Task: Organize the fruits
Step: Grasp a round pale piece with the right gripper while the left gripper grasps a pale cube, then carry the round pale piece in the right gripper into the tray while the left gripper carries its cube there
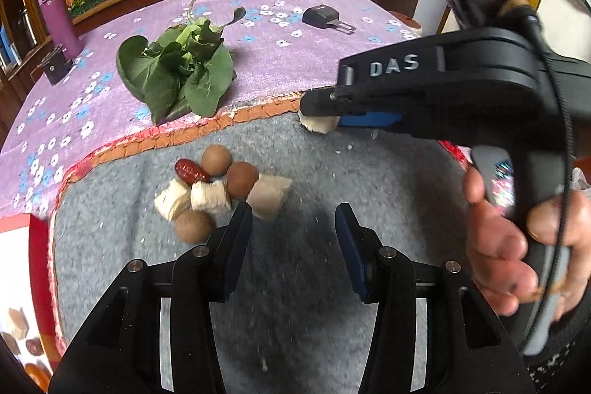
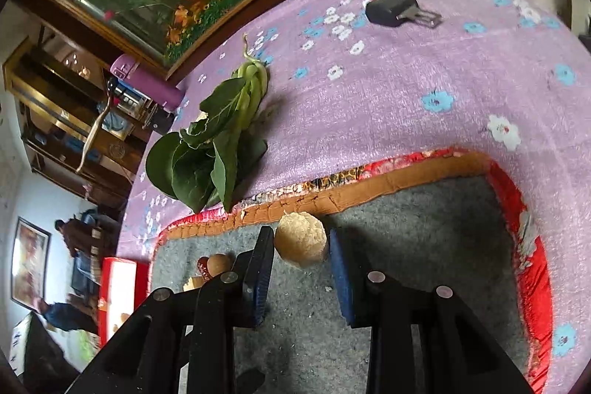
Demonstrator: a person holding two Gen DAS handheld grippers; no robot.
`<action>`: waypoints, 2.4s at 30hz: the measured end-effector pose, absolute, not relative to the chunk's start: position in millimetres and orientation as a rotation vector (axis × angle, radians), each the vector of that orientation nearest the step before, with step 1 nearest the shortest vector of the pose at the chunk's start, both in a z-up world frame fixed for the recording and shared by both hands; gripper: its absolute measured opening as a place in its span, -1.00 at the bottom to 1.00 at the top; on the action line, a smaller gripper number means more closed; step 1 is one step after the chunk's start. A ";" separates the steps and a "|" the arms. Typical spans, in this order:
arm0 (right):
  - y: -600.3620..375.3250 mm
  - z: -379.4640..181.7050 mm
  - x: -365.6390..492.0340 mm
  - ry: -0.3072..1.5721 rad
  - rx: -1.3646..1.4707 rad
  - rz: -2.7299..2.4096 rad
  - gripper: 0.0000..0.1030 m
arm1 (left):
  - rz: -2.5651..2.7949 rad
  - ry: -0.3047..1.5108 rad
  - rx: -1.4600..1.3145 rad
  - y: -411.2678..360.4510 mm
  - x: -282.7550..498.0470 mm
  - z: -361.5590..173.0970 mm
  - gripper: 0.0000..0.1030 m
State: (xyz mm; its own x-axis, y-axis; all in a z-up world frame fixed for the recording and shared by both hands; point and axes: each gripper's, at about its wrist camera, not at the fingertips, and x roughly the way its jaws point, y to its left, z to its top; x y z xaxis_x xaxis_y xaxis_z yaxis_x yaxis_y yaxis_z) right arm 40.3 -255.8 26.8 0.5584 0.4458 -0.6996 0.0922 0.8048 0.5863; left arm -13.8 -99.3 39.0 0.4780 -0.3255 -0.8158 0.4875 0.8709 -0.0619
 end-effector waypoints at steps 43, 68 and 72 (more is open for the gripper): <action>-257.3 26.3 41.3 0.961 0.700 0.322 -0.41 | -0.445 0.821 0.201 -87.3 -23.0 46.5 -0.60; -174.3 69.2 5.7 0.751 0.499 0.462 -0.42 | 0.084 0.525 0.080 129.6 -118.6 117.6 -0.59; -117.2 82.1 -8.4 0.750 0.472 0.580 -0.42 | 0.117 0.523 0.048 153.7 -122.2 113.6 -0.59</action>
State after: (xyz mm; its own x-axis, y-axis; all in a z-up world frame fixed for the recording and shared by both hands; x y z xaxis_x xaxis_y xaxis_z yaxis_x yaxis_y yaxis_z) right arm -8.4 -117.2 82.1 0.5907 0.6385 -0.4933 -0.3164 0.7457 0.5863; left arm -122.2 153.7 113.6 0.8598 0.1235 -0.4954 -0.0988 0.9922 0.0758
